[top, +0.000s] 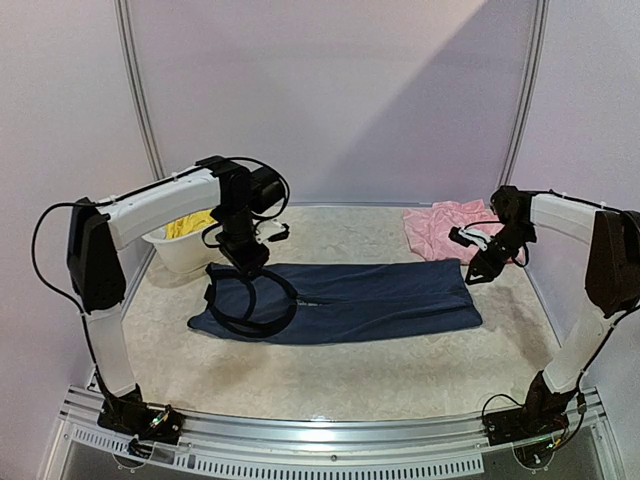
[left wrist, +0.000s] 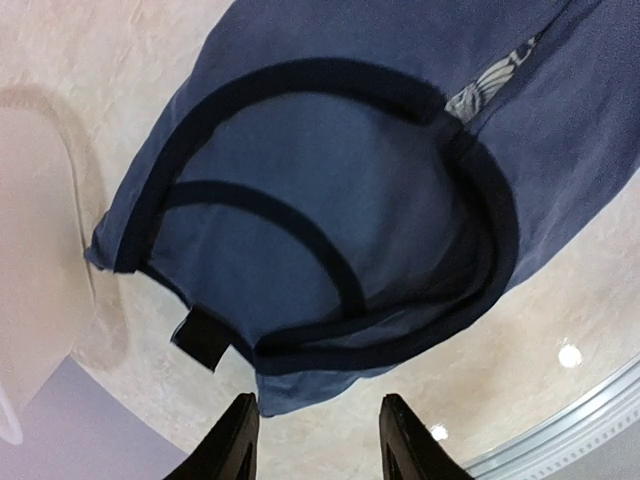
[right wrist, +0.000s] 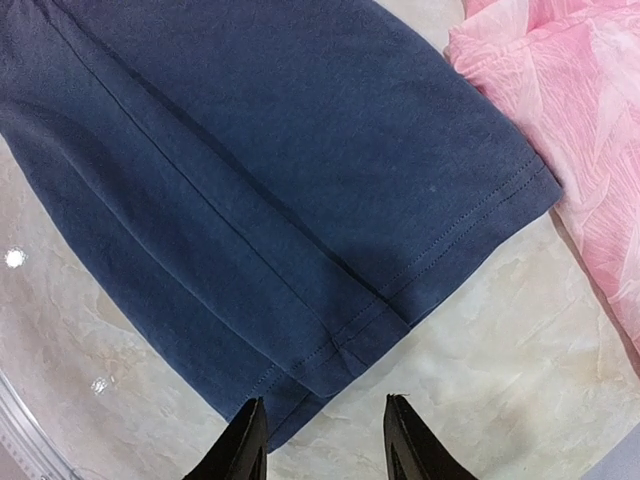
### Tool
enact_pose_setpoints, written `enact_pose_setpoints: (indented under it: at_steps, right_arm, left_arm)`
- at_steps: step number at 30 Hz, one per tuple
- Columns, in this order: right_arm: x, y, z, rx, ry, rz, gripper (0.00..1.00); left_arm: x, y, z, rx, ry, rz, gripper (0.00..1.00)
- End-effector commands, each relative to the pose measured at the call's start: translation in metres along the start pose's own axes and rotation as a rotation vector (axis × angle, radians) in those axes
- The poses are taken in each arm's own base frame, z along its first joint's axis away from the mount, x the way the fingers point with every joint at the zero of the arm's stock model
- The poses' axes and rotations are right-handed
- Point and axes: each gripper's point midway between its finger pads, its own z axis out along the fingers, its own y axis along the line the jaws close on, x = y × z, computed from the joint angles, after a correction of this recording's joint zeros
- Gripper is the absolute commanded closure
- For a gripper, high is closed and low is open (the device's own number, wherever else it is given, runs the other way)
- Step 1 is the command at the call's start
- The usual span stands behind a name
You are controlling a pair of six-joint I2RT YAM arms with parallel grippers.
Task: Fold and stack the mixed laundry pile
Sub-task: Rotate the rectangle-folded tank top at the center of the board.
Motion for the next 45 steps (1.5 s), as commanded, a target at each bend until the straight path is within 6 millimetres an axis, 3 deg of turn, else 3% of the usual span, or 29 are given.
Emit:
enact_pose_setpoints:
  at_steps: [1, 5, 10, 12, 16, 19, 20, 25, 28, 34, 39, 45]
  right_arm:
    - [-0.013, -0.001, -0.024, -0.002, -0.065, 0.086, 0.59]
    - [-0.021, -0.012, -0.033, 0.002, -0.088, 0.146, 0.59]
    - [-0.031, -0.014, -0.031, -0.034, -0.111, 0.184, 0.59]
    - [-0.035, -0.016, -0.029, -0.025, -0.121, 0.187, 0.59]
    - [-0.037, -0.017, -0.021, -0.018, -0.12, 0.193, 0.59]
    - [-0.033, -0.015, -0.011, -0.031, -0.096, 0.203, 0.59]
    - [-0.031, -0.015, -0.007, -0.035, -0.081, 0.209, 0.59]
    - [-0.025, -0.028, 0.014, -0.039, -0.013, 0.218, 0.58]
    - [-0.038, -0.04, 0.014, -0.031, -0.019, 0.229, 0.58]
    - [-0.047, -0.068, 0.033, 0.0, 0.0, 0.289, 0.58]
    - [-0.045, -0.083, 0.051, -0.021, -0.012, 0.357, 0.58]
    - [-0.043, -0.088, 0.063, -0.057, -0.012, 0.377, 0.58]
  left_arm:
    - [-0.056, -0.041, -0.011, 0.032, -0.156, 0.011, 0.58]
    - [-0.092, -0.075, -0.023, 0.007, -0.262, 0.081, 0.57]
    - [-0.108, -0.076, -0.032, -0.018, -0.347, -0.052, 0.57]
    - [-0.104, -0.061, -0.039, -0.075, -0.405, -0.143, 0.57]
    - [-0.077, -0.034, -0.041, -0.086, -0.492, -0.338, 0.54]
    - [-0.061, -0.034, -0.031, -0.038, -0.511, -0.403, 0.54]
    - [-0.063, -0.038, -0.031, -0.012, -0.535, -0.42, 0.54]
    - [-0.1, -0.092, -0.04, 0.19, -0.629, -0.332, 0.54]
    - [-0.134, -0.127, -0.05, 0.279, -0.682, -0.251, 0.54]
    - [-0.192, -0.206, -0.055, 0.411, -0.75, -0.111, 0.54]
    - [-0.222, -0.257, -0.033, 0.45, -0.76, -0.037, 0.54]
    - [-0.248, -0.291, -0.022, 0.498, -0.777, 0.004, 0.54]
